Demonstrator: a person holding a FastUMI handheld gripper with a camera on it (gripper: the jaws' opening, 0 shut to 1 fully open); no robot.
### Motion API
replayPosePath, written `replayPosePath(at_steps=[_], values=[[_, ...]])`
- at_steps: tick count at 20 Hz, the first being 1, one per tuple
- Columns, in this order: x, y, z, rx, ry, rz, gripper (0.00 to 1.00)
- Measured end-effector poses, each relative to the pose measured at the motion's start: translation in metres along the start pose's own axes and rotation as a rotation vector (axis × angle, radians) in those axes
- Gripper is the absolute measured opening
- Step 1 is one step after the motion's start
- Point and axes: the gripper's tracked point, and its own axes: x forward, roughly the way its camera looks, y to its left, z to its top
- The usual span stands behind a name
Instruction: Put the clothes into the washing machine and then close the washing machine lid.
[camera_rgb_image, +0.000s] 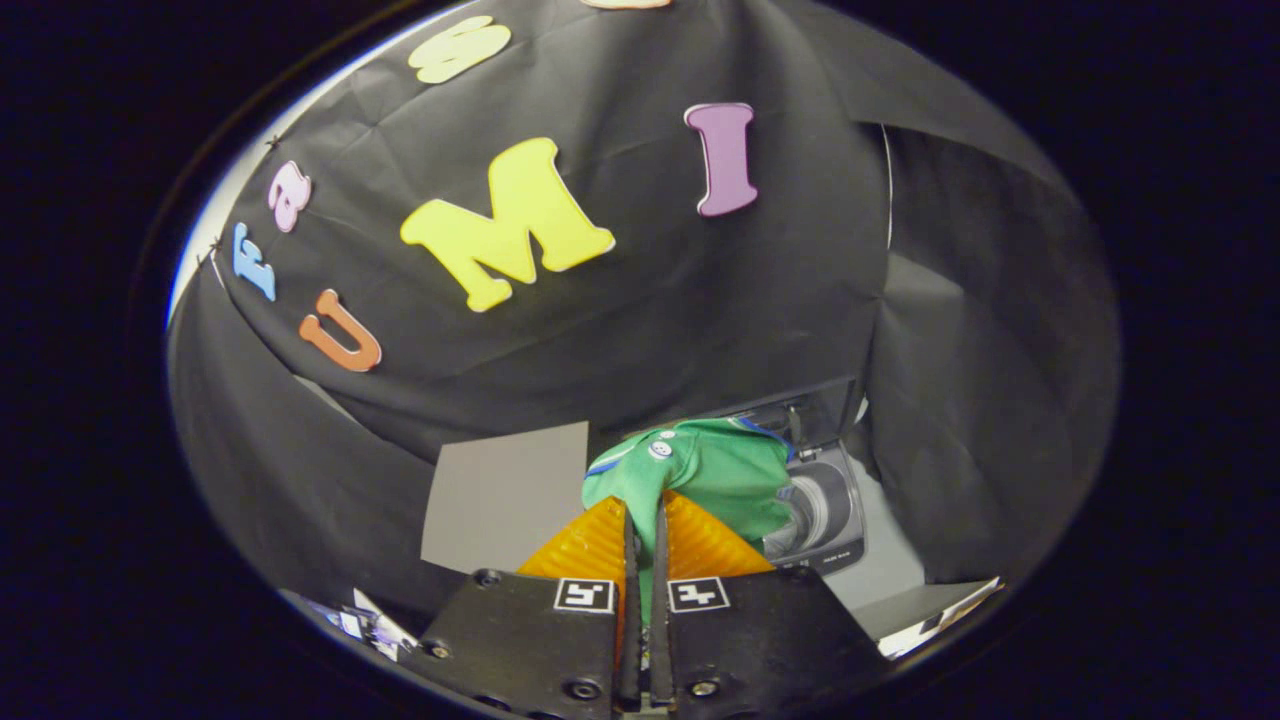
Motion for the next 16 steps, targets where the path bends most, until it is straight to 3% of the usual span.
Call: replayPosePath(at_steps=[16], values=[[0.162, -0.103, -0.063, -0.063, 0.174, -0.027, 0.07]])
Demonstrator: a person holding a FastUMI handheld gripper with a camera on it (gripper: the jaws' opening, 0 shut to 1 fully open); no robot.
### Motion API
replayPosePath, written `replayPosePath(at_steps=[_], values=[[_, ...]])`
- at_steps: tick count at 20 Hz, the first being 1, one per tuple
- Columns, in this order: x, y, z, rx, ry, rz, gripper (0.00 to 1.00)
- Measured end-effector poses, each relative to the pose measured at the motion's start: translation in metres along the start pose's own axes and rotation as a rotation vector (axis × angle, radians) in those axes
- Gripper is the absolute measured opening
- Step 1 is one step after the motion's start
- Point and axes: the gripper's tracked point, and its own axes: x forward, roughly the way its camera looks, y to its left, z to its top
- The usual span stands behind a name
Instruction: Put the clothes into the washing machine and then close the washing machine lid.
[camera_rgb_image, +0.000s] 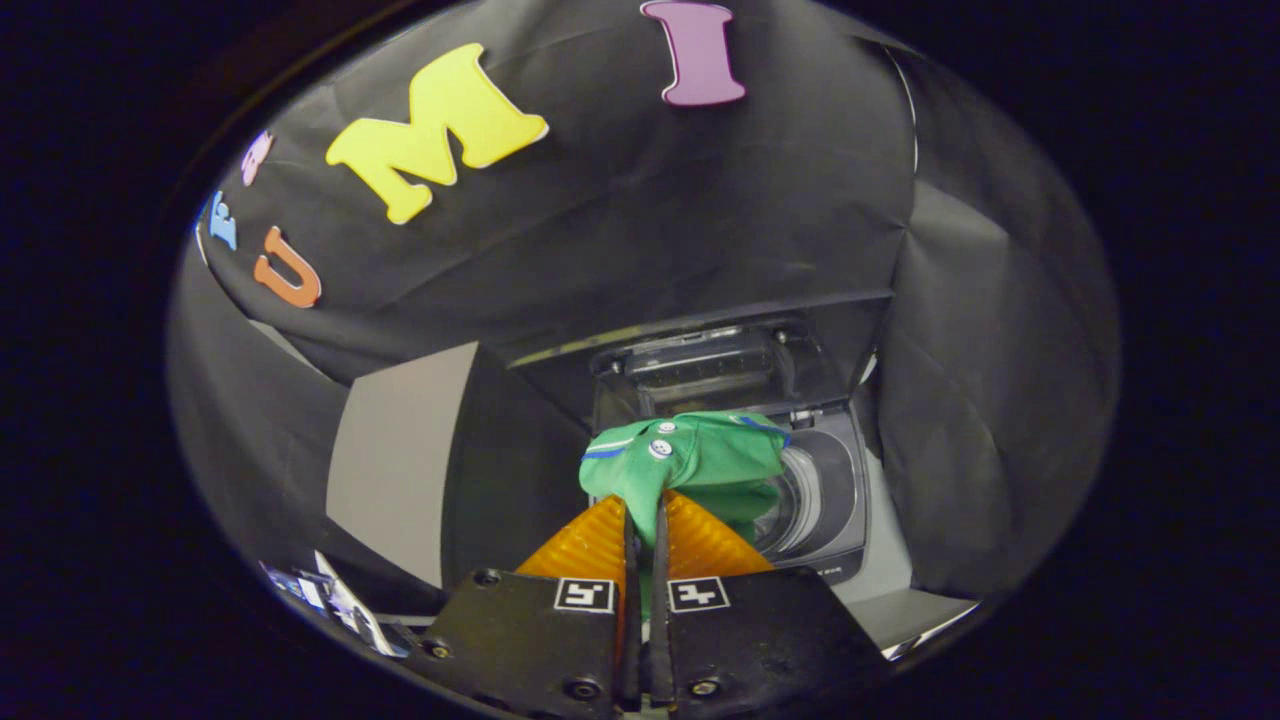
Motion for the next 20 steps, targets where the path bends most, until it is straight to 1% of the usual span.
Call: replayPosePath(at_steps=[2, 5, 8, 12, 18, 20], values=[[0.021, -0.008, -0.005, -0.007, 0.009, -0.003, 0.07], [0.055, -0.017, -0.014, 0.014, 0.046, 0.022, 0.07], [0.089, -0.029, -0.022, 0.007, 0.062, 0.015, 0.07], [0.120, -0.037, -0.037, 0.016, 0.068, 0.025, 0.07], [0.170, -0.072, -0.072, 0.030, 0.114, -0.039, 0.07], [0.187, -0.082, -0.081, 0.028, 0.108, -0.053, 0.07]])
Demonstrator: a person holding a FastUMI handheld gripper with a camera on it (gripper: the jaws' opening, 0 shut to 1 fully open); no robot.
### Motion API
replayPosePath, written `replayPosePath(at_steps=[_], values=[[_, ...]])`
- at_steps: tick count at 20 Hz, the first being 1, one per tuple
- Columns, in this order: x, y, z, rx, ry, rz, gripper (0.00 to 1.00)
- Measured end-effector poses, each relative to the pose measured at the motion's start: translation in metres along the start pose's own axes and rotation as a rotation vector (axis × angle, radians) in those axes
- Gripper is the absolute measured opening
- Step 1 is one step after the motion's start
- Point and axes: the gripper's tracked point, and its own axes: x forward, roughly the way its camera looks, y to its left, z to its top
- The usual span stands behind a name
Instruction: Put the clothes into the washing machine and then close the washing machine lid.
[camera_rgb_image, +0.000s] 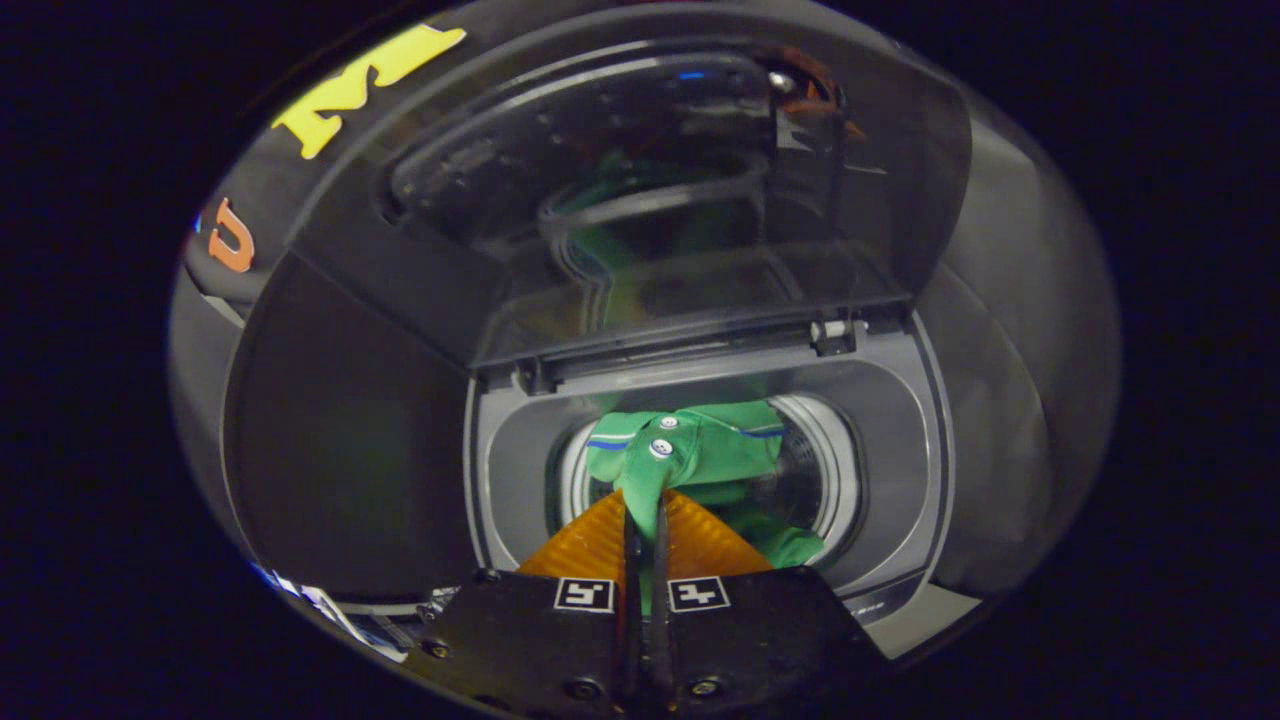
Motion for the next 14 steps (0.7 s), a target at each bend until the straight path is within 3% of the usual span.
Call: replayPosePath(at_steps=[10, 14], values=[[0.055, -0.028, -0.032, 0.022, 0.019, -0.083, 0.08], [0.054, -0.026, -0.037, 0.005, 0.057, -0.074, 0.25]])
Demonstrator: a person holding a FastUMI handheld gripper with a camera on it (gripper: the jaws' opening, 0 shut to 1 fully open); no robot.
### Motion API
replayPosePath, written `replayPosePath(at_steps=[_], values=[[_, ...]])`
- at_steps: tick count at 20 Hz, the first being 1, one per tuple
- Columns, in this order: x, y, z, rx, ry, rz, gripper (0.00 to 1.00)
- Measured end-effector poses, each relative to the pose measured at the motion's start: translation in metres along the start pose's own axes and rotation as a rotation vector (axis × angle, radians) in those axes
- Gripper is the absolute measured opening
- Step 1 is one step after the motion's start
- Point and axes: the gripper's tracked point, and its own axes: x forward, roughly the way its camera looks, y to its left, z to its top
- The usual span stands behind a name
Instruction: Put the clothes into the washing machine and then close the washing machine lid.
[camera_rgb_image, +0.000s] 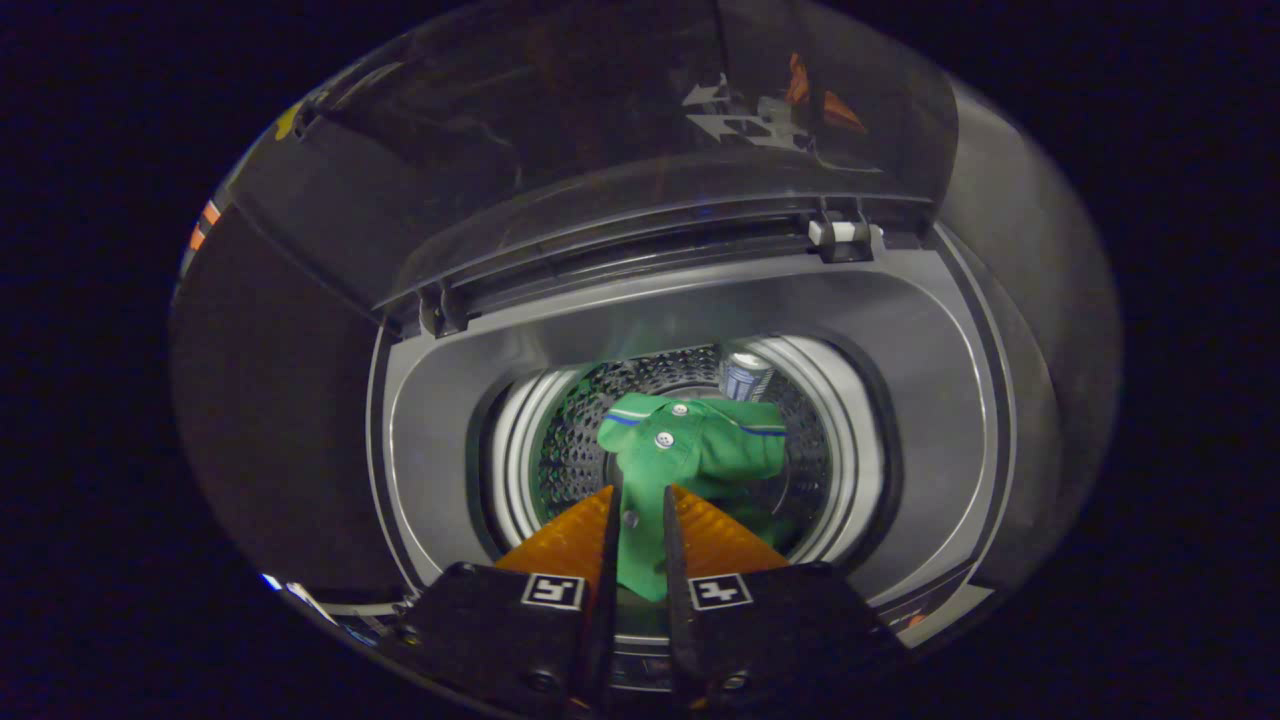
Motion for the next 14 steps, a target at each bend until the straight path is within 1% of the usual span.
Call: replayPosePath(at_steps=[3, 4, 6, 8, 10, 11, 13, 14], values=[[-0.018, 0.003, 0.011, -0.038, -0.032, 0.001, 0.46], [-0.028, 0.004, 0.017, -0.049, -0.052, -0.005, 0.48], [-0.049, 0.009, 0.027, -0.082, -0.082, 0.000, 0.62], [-0.073, 0.012, 0.043, -0.127, -0.139, -0.022, 0.76], [-0.097, 0.016, 0.060, -0.184, -0.205, -0.051, 0.75], [-0.108, 0.022, 0.067, -0.205, -0.236, -0.044, 0.75], [-0.127, 0.039, 0.081, -0.244, -0.291, 0.008, 0.76], [-0.140, 0.047, 0.090, -0.254, -0.316, 0.014, 0.77]])
